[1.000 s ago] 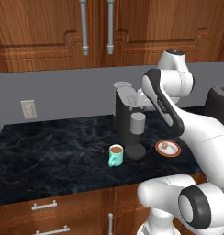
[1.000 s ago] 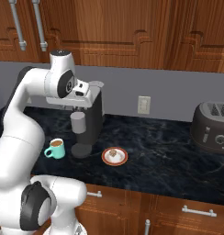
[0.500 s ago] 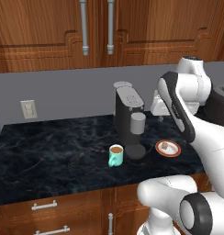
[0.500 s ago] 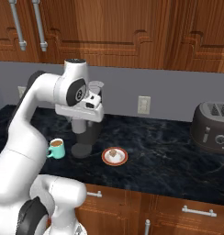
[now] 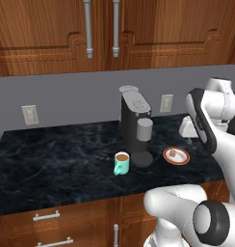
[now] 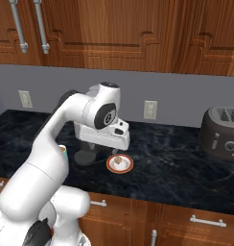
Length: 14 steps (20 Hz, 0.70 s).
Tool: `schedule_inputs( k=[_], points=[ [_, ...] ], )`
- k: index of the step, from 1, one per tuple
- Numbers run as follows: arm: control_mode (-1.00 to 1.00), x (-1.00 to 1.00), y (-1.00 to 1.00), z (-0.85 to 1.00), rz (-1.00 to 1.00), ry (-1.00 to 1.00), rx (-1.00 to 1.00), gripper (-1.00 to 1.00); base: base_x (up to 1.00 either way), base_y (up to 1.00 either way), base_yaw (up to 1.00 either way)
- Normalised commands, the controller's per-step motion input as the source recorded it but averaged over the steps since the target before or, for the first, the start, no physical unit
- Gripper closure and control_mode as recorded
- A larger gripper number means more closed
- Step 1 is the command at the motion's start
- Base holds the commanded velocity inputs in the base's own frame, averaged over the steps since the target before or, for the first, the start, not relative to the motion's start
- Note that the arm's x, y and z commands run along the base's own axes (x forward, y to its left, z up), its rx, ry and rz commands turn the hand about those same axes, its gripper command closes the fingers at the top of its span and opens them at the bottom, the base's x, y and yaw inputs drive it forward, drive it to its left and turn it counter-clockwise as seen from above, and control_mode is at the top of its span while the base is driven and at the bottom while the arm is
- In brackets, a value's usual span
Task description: Take a sugar cube from the saucer and place it inside the coffee. Then, grab milk from the fridge and place it next to the coffee on the counter to sweeten the coffee.
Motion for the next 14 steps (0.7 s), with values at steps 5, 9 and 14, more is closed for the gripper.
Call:
schedule_inputs(
  k=[5,9,14],
  points=[
    [-1.00,0.00,-0.08,-0.33,0.10,0.08,0.00,-1.00,0.00,0.00,0.00],
    [-1.00,0.01,-0.15,-0.27,0.21,0.00,0.02,-1.00,0.00,0.00,0.00],
    [-1.00,0.22,-0.31,-0.16,0.32,-0.01,0.09,-1.00,0.00,0.00,0.00]
  ],
)
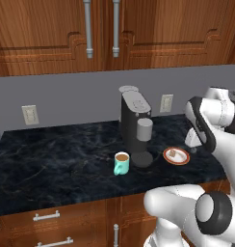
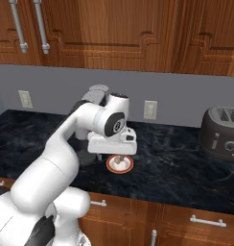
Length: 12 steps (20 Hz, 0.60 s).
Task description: Take a sugar cube from the saucer and place it inside the coffee. Then, grab milk from the fridge and place it next to the coffee on the counter to sweeten the coffee.
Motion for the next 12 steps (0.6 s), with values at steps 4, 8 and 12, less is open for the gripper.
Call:
schedule_inputs(
  k=[4,8,12],
  points=[
    [-1.00,0.43,-0.11,-0.12,0.25,-0.01,0.18,-1.00,0.00,0.00,0.00],
    [-1.00,0.31,0.00,-0.25,0.20,-0.06,0.26,-1.00,0.00,0.00,0.00],
    [-1.00,0.03,-0.02,-0.36,0.25,-0.15,0.38,-1.00,0.00,0.00,0.00]
  ],
)
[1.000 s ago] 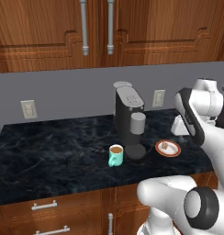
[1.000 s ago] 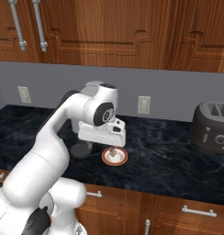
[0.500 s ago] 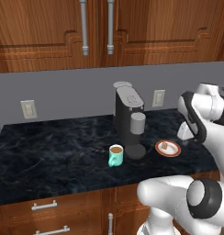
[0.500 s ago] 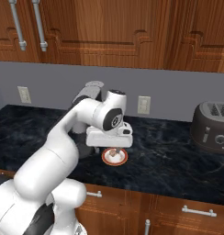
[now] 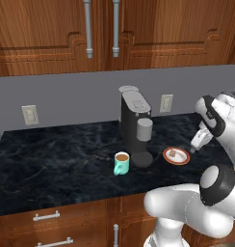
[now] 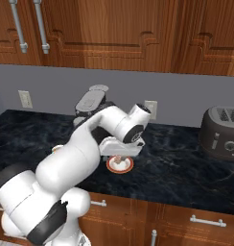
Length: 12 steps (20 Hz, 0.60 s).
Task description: Take a sugar cube from the saucer and place it inside the coffee. Then, grab milk from the fridge and place it next to the coffee on the counter to sweeten the coffee.
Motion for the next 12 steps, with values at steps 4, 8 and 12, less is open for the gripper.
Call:
schedule_inputs(
  k=[4,8,12],
  points=[
    [-1.00,0.00,-0.13,-0.36,0.26,-0.20,0.39,-1.00,0.00,0.00,0.00],
    [-1.00,-0.06,-0.13,-0.31,0.25,-0.25,0.34,-1.00,0.00,0.00,0.00],
    [-1.00,-0.06,-0.18,-0.06,0.21,-0.28,0.17,-1.00,0.00,0.00,0.00]
  ],
)
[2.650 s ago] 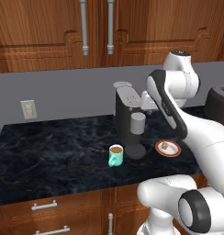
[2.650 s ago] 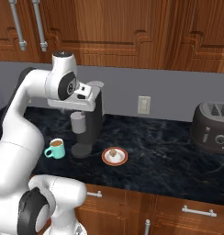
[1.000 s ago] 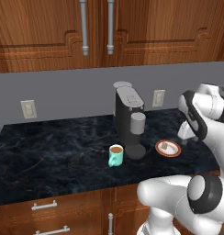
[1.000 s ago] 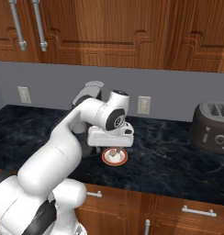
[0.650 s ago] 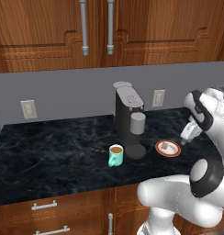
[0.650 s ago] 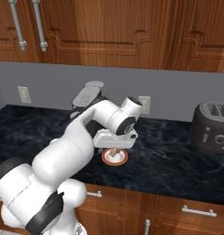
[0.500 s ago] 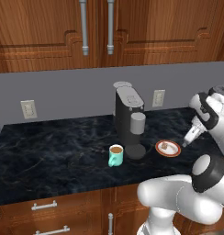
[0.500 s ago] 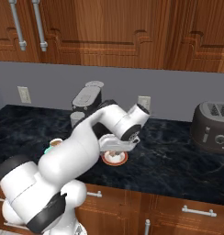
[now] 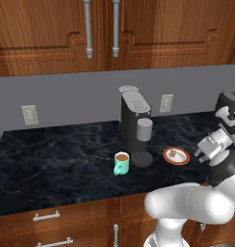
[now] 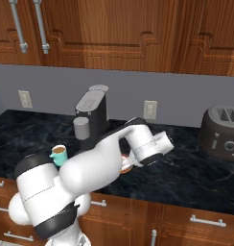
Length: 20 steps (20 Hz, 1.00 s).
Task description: Take a sugar cube from the saucer and place it inside the coffee. Then, grab milk from the fridge and place it next to the coffee on the counter to sweeten the coffee.
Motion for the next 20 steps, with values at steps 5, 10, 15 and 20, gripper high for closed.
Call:
schedule_inputs(
  k=[5,10,15,20],
  points=[
    [-1.00,-0.02,-0.06,-0.01,0.04,-0.11,0.00,-1.00,0.00,0.00,0.00],
    [-1.00,0.02,0.05,-0.13,0.00,-0.07,0.00,-1.00,0.00,0.00,0.00],
    [-1.00,0.27,0.09,-0.14,0.00,-0.13,0.03,-1.00,0.00,0.00,0.00],
    [-1.00,0.55,0.14,-0.02,0.00,-0.15,0.01,-1.00,0.00,0.00,0.00]
  ],
)
